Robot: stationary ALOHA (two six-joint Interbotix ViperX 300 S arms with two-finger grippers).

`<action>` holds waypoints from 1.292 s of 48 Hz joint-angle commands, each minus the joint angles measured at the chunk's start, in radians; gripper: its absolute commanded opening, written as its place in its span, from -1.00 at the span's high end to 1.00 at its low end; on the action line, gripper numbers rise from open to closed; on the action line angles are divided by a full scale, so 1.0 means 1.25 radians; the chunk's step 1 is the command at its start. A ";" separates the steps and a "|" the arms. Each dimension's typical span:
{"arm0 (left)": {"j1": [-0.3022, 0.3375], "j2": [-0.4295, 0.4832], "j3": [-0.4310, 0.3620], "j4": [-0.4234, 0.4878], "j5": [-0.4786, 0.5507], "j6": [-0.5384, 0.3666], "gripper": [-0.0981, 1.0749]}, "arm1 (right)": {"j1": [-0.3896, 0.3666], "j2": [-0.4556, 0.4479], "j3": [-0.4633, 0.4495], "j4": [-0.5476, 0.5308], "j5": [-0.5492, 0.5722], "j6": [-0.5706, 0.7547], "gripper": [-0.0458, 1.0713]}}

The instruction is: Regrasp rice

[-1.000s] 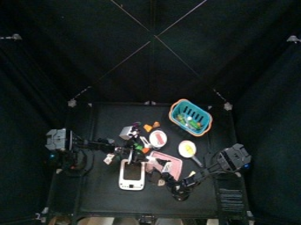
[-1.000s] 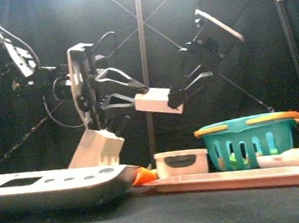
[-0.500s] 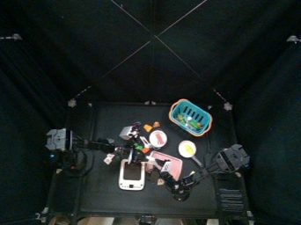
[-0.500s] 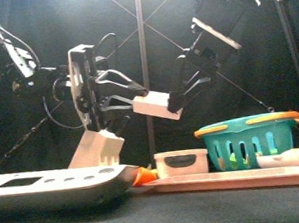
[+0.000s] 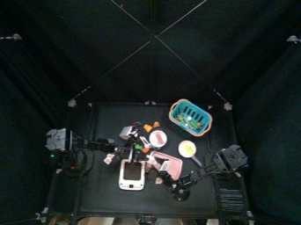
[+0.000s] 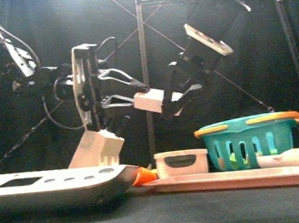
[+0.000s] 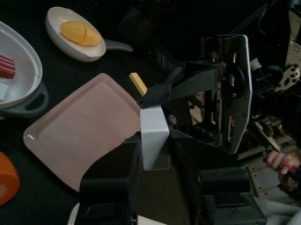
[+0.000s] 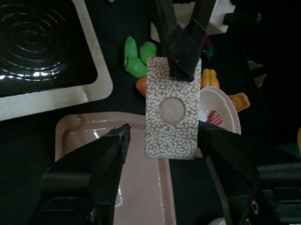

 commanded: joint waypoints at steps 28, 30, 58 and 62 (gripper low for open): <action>0.005 -0.009 -0.020 0.061 -0.013 0.028 -0.20 | -0.006 -0.017 -0.013 0.025 0.011 0.000 -0.24; 0.005 -0.009 -0.021 0.066 -0.013 0.037 -0.22 | -0.005 -0.017 -0.013 0.026 0.016 0.000 -0.24; 0.006 -0.007 -0.012 0.036 -0.007 0.126 -0.94 | 0.000 -0.018 -0.015 0.042 0.018 0.001 -0.22; 0.006 -0.007 -0.009 0.036 -0.007 0.150 -0.94 | 0.000 -0.023 -0.015 0.055 0.018 0.002 -0.21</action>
